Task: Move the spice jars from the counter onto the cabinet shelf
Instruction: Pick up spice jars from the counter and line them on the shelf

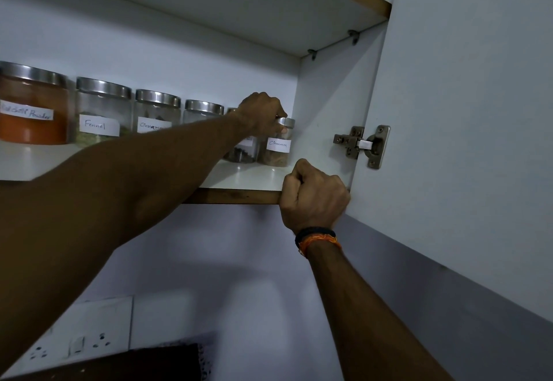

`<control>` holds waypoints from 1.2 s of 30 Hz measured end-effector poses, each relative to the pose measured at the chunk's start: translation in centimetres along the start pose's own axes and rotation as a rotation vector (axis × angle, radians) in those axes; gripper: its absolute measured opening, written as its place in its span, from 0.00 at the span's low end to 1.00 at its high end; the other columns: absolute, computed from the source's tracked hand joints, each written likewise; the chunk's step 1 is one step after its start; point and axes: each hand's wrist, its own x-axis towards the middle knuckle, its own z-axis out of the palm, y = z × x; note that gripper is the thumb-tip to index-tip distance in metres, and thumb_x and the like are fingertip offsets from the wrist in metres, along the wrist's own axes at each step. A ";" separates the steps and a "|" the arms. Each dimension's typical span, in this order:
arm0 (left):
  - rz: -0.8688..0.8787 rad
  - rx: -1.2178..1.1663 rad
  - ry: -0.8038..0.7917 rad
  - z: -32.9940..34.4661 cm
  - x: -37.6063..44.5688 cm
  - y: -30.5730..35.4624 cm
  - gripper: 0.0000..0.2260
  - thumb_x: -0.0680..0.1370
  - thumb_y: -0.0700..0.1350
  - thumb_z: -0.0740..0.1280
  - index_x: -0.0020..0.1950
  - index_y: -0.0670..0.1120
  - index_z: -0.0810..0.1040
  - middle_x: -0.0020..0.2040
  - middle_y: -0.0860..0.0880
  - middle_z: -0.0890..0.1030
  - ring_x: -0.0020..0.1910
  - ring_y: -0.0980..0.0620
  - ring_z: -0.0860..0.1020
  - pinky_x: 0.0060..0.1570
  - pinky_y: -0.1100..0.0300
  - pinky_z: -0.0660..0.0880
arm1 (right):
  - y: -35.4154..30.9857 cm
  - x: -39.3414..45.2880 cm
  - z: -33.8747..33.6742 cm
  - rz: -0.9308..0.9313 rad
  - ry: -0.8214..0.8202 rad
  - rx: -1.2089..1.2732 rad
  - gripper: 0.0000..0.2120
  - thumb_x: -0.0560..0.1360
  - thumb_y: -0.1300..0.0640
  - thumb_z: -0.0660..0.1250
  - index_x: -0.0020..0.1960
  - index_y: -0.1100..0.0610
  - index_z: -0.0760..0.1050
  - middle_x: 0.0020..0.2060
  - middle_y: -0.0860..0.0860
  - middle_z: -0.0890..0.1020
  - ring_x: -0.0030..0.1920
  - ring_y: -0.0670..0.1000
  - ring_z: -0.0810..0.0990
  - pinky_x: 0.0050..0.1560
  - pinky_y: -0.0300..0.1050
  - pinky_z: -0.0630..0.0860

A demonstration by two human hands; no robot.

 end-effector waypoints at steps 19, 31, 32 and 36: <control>0.112 -0.023 0.068 -2.9 -4.7 -0.5 0.29 0.81 0.52 0.66 0.79 0.46 0.62 0.79 0.45 0.63 0.78 0.46 0.60 0.77 0.47 0.52 | -0.4 -0.1 -0.4 0.012 -0.047 -0.063 0.11 0.70 0.52 0.53 0.32 0.54 0.68 0.23 0.45 0.65 0.24 0.49 0.59 0.36 0.41 0.61; 0.097 -0.110 -0.290 -9.6 -15.5 -1.9 0.28 0.79 0.51 0.70 0.76 0.44 0.67 0.75 0.43 0.70 0.72 0.45 0.67 0.72 0.49 0.65 | -1.8 1.0 -2.5 0.025 -0.545 -0.282 0.18 0.80 0.51 0.49 0.49 0.56 0.76 0.42 0.54 0.80 0.40 0.57 0.77 0.56 0.55 0.68; 0.091 -0.094 -0.306 -10.2 -16.5 -2.0 0.30 0.79 0.52 0.70 0.77 0.45 0.65 0.77 0.44 0.67 0.75 0.45 0.65 0.74 0.49 0.62 | -2.2 1.1 -2.6 0.034 -0.592 -0.297 0.18 0.80 0.50 0.50 0.50 0.56 0.77 0.44 0.54 0.80 0.42 0.57 0.78 0.57 0.56 0.67; 0.058 0.009 -0.325 -12.6 -20.0 -3.2 0.33 0.80 0.54 0.67 0.80 0.46 0.59 0.81 0.46 0.60 0.79 0.47 0.58 0.76 0.52 0.56 | -5.0 1.3 -3.3 0.069 -0.756 -0.301 0.18 0.81 0.48 0.50 0.51 0.52 0.78 0.49 0.55 0.81 0.48 0.58 0.78 0.57 0.55 0.66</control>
